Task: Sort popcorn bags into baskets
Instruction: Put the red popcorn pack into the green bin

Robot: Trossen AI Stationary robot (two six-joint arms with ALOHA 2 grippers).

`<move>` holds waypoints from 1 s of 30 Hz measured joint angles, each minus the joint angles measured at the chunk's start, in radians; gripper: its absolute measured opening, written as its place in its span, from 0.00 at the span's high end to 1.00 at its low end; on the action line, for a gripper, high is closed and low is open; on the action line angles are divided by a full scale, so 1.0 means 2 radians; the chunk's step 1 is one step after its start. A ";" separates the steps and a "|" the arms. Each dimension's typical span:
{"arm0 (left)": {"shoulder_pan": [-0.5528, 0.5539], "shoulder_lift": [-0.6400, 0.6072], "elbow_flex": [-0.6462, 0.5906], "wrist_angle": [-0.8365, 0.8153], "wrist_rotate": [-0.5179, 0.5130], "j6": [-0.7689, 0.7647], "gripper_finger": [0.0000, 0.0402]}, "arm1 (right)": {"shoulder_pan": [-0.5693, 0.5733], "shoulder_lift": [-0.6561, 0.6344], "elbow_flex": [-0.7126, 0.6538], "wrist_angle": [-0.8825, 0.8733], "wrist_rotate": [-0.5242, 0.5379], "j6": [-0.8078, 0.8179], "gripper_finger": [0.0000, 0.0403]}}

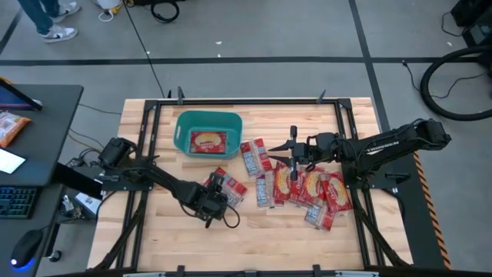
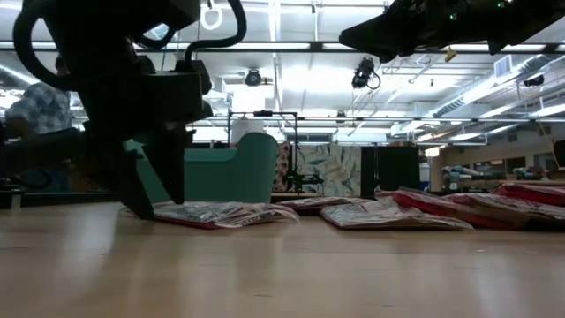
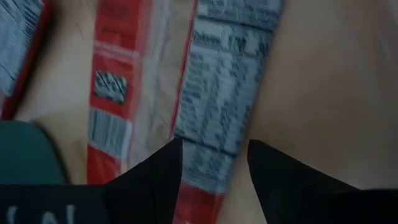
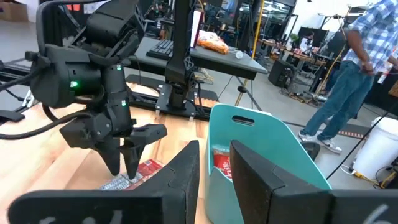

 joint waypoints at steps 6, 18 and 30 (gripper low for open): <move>0.001 -0.001 -0.010 0.009 -0.004 0.009 0.54 | 0.000 0.000 0.000 0.003 -0.001 0.000 0.76; 0.001 -0.001 -0.033 0.020 -0.005 0.007 0.86 | 0.000 0.000 0.000 0.003 -0.011 0.000 0.76; 0.001 -0.048 -0.035 0.011 0.011 -0.072 0.99 | 0.000 0.000 0.000 0.000 -0.011 -0.001 0.76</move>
